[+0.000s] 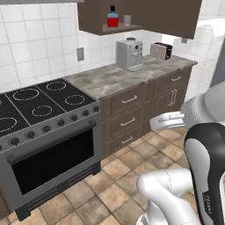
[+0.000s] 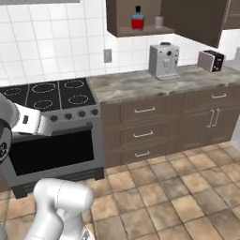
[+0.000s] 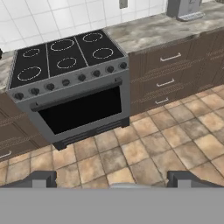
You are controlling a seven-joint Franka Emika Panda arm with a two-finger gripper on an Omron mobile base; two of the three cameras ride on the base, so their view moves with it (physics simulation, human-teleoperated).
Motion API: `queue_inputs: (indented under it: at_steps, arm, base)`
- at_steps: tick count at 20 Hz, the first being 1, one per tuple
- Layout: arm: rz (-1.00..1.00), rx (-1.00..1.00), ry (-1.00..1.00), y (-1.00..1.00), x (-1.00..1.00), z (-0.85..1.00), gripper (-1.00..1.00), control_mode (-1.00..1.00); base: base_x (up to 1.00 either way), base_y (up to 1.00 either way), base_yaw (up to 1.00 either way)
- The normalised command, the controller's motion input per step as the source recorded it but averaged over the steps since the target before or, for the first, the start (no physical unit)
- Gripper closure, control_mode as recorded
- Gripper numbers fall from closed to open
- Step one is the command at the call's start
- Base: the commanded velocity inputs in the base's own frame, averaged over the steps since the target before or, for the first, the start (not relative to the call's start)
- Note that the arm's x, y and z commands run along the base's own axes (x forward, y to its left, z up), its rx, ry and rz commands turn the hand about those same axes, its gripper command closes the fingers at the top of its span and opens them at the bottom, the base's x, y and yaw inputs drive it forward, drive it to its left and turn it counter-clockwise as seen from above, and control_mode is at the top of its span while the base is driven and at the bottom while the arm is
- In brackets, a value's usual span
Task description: There is a bowl on the dining counter. Grab a lemon wedge from the fridge and place it in the bowl. Then get the liquor bottle and glass cup from the cabinet and place them next to the bowl.
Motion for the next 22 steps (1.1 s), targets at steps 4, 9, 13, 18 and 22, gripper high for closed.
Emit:
queue_inputs:
  at_steps: [4,9,13,18,22]
  arm:
    - [0.0,0.0,0.0,0.0,0.0,0.0,-1.0,1.0]
    - [0.0,0.0,0.0,0.0,0.0,0.0,-1.0,1.0]
    - [0.0,0.0,0.0,0.0,0.0,0.0,-1.0,1.0]
    - [0.0,0.0,0.0,0.0,0.0,0.0,-1.0,1.0]
    - [0.0,0.0,0.0,0.0,0.0,0.0,-1.0,1.0]
  base:
    - [0.84,-0.57,0.36]
    - [0.75,-0.63,0.31]
    - [0.61,-0.64,0.24]
    - [0.64,-0.57,0.19]
    - [0.74,-0.47,0.18]
